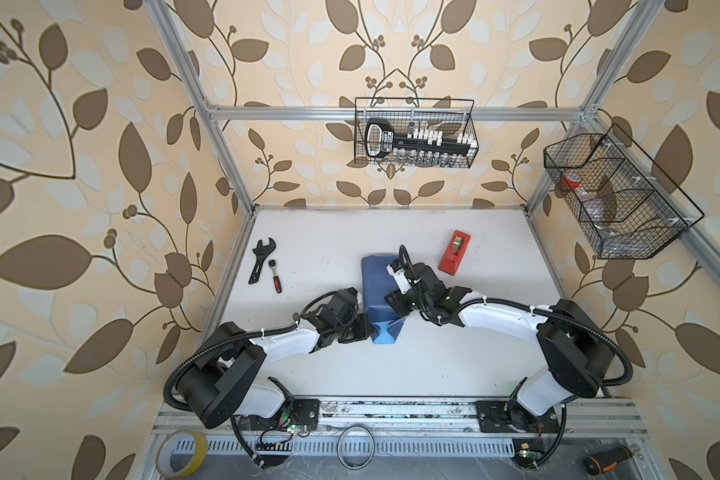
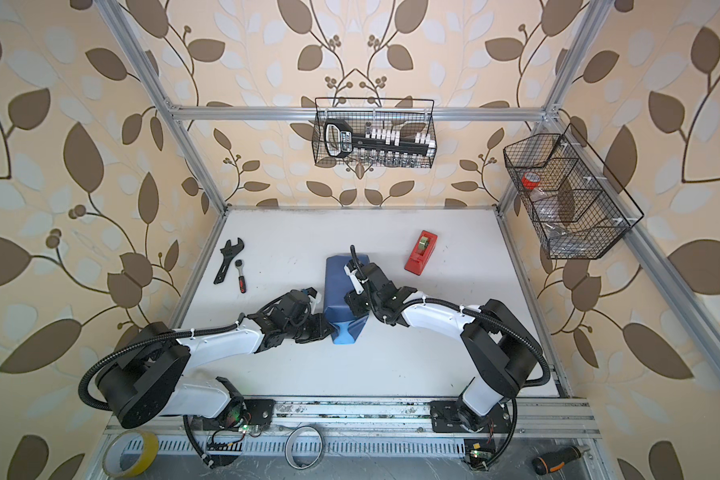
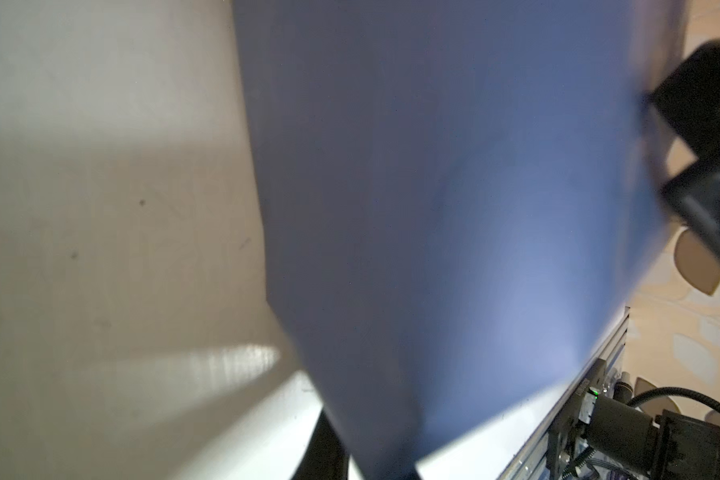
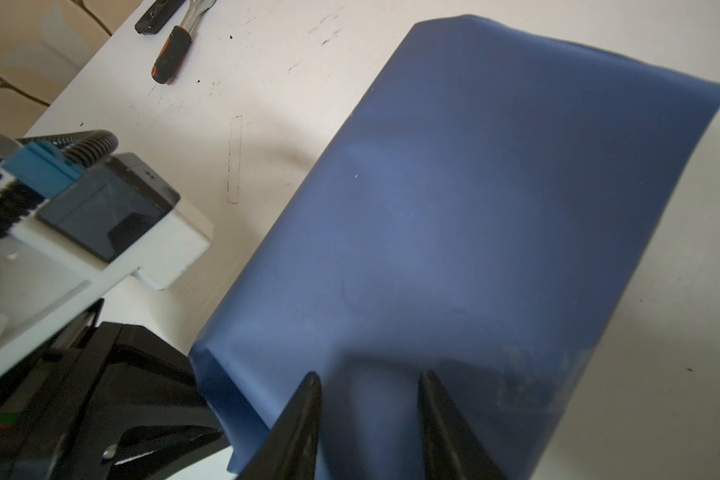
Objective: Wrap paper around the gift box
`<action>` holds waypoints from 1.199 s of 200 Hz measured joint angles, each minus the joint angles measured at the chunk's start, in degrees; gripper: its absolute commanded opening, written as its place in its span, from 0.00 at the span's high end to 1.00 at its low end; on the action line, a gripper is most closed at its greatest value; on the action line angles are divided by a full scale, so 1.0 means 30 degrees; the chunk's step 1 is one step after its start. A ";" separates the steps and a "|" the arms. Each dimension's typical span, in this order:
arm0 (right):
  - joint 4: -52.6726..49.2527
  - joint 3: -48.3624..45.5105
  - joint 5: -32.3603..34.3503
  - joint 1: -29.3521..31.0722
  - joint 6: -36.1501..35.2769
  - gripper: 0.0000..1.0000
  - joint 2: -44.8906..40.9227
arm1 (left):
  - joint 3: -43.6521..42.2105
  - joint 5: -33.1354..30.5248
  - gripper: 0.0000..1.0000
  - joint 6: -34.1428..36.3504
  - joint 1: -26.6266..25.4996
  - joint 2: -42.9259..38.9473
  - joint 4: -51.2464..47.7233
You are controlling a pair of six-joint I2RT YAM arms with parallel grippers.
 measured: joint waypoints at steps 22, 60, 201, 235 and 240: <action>0.0058 -0.0007 -0.0036 0.0000 0.0007 0.61 0.0015 | 0.0495 -0.0007 0.88 0.0015 -0.0007 0.0321 0.0160; 0.0124 -0.0015 -0.0095 0.0000 0.0000 0.61 0.0051 | 0.0918 -0.0015 0.88 0.0015 -0.0051 0.0699 0.0240; 0.0401 -0.0015 -0.0313 -0.0015 -0.0015 0.61 0.0168 | 0.1311 -0.1719 0.87 0.0838 -0.0386 0.1974 0.1333; 0.0372 -0.0007 -0.0350 -0.0015 -0.0138 0.61 0.0160 | 0.1166 -0.2091 0.86 0.1100 -0.0393 0.2164 0.1749; 0.0364 0.0000 -0.0364 -0.0015 -0.0153 0.61 0.0160 | 0.1158 -0.2127 0.86 0.1129 -0.0437 0.2164 0.1792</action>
